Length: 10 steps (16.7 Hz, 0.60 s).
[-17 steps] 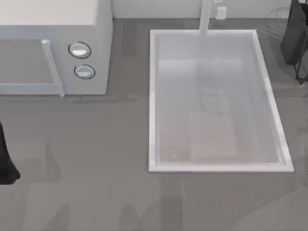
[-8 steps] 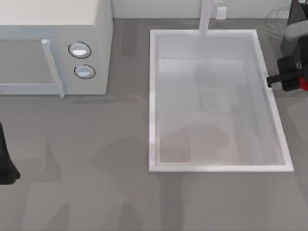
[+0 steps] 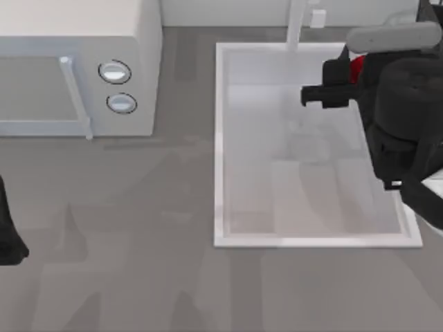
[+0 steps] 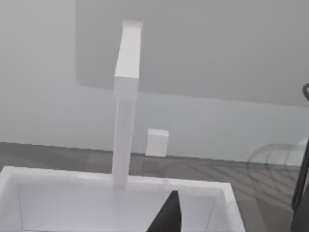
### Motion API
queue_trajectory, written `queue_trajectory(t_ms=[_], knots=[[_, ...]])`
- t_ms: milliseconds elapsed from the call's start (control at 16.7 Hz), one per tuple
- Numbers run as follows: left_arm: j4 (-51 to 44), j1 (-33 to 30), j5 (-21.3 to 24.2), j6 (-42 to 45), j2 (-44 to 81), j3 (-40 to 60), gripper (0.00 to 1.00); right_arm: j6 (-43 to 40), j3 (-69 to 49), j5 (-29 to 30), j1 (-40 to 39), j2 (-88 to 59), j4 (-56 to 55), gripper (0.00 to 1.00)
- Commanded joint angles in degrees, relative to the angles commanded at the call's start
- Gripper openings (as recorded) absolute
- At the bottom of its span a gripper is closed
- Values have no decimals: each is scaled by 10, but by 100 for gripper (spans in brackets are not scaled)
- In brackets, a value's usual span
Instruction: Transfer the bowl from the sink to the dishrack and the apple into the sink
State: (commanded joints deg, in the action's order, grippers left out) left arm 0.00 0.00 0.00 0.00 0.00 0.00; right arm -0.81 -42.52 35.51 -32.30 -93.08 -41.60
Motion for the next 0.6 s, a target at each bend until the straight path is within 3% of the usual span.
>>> queue_trajectory(t_ms=[240,600], knots=[[0,0,0,0,0,0,100,18,18,30,-46,12,-83,0],[0,0,0,0,0,0,100,20,17,31,-47,9,-89,0]])
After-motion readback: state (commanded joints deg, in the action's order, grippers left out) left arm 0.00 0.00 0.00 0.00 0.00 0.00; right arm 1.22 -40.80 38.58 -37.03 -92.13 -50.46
